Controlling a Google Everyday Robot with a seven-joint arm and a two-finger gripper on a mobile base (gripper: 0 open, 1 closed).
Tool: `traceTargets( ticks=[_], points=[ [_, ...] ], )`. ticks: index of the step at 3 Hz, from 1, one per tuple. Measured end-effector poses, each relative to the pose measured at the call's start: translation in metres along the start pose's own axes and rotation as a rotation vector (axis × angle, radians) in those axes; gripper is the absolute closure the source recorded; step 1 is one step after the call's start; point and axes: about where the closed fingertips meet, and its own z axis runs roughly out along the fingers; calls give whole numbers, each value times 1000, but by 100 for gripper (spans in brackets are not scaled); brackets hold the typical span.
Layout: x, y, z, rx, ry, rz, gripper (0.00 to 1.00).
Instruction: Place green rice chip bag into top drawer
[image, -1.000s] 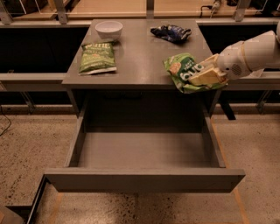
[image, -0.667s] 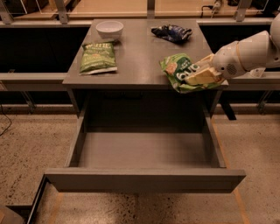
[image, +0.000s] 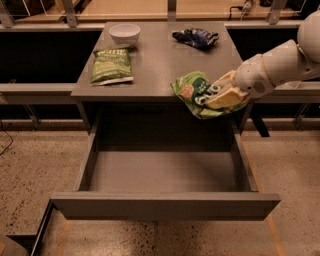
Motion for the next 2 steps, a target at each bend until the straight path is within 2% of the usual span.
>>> traceTargets(
  ticks=[1,2],
  points=[
    [27,43,25,-128,10,1,100],
    [60,82,44,-223,7,47,100]
  ],
)
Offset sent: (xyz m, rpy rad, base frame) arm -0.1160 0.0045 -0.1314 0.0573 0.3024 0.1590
